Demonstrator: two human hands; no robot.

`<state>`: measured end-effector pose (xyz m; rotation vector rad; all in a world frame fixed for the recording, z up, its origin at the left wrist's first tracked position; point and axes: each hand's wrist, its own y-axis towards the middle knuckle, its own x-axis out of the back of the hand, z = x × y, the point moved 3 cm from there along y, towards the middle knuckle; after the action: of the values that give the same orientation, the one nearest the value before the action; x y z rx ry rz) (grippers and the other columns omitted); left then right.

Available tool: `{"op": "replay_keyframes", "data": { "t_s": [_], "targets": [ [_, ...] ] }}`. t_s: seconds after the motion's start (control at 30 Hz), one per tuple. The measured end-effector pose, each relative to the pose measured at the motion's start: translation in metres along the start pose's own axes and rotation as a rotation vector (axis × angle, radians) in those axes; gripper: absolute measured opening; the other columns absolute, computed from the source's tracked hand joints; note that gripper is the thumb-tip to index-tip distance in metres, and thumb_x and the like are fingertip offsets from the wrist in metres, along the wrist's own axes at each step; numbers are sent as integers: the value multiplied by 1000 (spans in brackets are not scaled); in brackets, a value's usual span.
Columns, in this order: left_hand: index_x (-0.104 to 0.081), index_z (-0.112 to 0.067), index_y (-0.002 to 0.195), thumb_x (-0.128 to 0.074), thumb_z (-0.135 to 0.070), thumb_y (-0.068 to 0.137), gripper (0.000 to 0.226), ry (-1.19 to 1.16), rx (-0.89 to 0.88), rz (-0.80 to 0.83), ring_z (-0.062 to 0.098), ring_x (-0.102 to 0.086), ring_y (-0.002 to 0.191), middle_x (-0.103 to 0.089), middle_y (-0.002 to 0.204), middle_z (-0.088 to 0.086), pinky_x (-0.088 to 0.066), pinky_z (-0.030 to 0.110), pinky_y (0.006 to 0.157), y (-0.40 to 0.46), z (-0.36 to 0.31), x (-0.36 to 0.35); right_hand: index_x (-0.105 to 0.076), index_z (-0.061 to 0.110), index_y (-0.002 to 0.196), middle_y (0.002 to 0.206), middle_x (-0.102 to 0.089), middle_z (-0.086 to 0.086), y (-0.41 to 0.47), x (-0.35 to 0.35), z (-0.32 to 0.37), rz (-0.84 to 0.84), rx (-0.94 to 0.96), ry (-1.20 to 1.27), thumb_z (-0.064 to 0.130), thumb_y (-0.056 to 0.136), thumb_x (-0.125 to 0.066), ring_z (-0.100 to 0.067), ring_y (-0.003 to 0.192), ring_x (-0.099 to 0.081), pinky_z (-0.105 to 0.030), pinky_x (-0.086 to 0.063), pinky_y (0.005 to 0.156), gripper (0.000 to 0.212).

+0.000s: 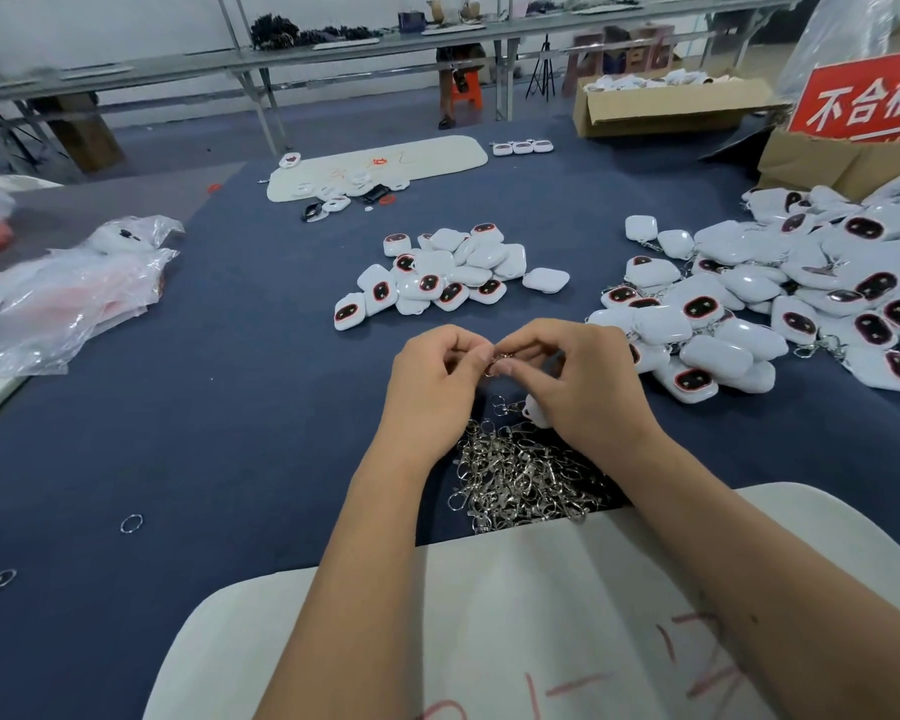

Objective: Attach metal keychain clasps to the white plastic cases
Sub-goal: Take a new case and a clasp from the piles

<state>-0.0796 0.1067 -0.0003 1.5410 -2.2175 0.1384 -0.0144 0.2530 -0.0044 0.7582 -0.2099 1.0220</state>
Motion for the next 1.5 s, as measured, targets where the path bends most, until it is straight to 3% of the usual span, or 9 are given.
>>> {"op": "replay_keyframes", "data": {
  "t_s": [0.17, 0.27, 0.53, 0.73, 0.83, 0.97, 1.13, 1.3, 1.5],
  "targets": [
    [-72, -16, 89, -76, -4, 88, 13, -57, 13, -5, 9, -63, 75, -74, 86, 5, -56, 27, 76, -2, -1, 0, -82, 18, 89, 75, -74, 17, 0, 4, 1, 0, -37, 111, 7, 90, -78, 4, 71, -66, -5, -43, 69, 11],
    [-71, -16, 86, -77, -3, 85, 15, -44, 13, -31, 8, -62, 71, -73, 83, 5, -55, 23, 70, -1, 0, 0, -80, 21, 86, 79, -76, 13, 1, 6, -1, -36, -65, 170, 10, 92, -76, 0, 73, -66, -11, -48, 74, 13],
    [-71, -20, 81, -74, -5, 86, 16, -15, -66, -1, 3, -59, 70, -69, 77, -6, -46, 12, 65, -4, -4, -2, -79, 16, 85, 76, -77, 4, 2, 7, -8, -52, -118, 299, 7, 90, -77, -7, 70, -69, -22, -55, 73, 11],
    [-74, -21, 82, -74, -7, 89, 15, -26, -108, -8, 2, -58, 71, -70, 77, -10, -44, 11, 66, -4, -7, -4, -82, 13, 93, 79, -77, 8, 3, 6, -9, -13, -119, 334, 4, 91, -77, -2, 71, -65, -18, -52, 74, 10],
    [-75, -18, 83, -73, -7, 89, 13, -60, -101, 5, 5, -57, 69, -70, 75, -8, -46, 18, 66, -4, -7, -6, -82, 13, 94, 80, -78, 7, 3, 6, -10, -13, -125, 344, 4, 91, -76, -3, 71, -65, -18, -52, 74, 11],
    [-74, -18, 83, -71, -8, 91, 13, -89, -91, 22, 15, -59, 72, -72, 78, 6, -55, 38, 75, -4, -7, -6, -80, 15, 90, 73, -75, 10, 3, 7, -13, -23, -123, 365, 5, 89, -79, -2, 67, -65, -16, -51, 69, 10],
    [-70, -12, 85, -64, -3, 95, 15, -91, -79, 49, 11, -62, 68, -68, 74, 3, -57, 43, 80, -3, -7, -8, -80, 20, 88, 75, -76, 4, 4, 6, -16, 34, -118, 404, 6, 90, -78, -3, 66, -63, -17, -52, 66, 14],
    [-67, -14, 86, -62, -6, 98, 15, -56, -104, 48, 8, -62, 65, -67, 70, -2, -54, 30, 72, -5, -8, -10, -81, 22, 87, 72, -75, 3, 4, 7, -18, 72, -129, 423, 7, 90, -78, -6, 64, -63, -18, -51, 61, 15],
    [-65, -23, 80, -64, -11, 96, 20, -22, -144, -39, 13, -60, 67, -64, 69, -11, -52, 28, 66, -4, -6, -11, -77, 19, 95, 75, -76, -5, 4, 4, -17, 39, -152, 401, 16, 94, -77, -11, 65, -67, -24, -54, 62, 3]
  ]
}}
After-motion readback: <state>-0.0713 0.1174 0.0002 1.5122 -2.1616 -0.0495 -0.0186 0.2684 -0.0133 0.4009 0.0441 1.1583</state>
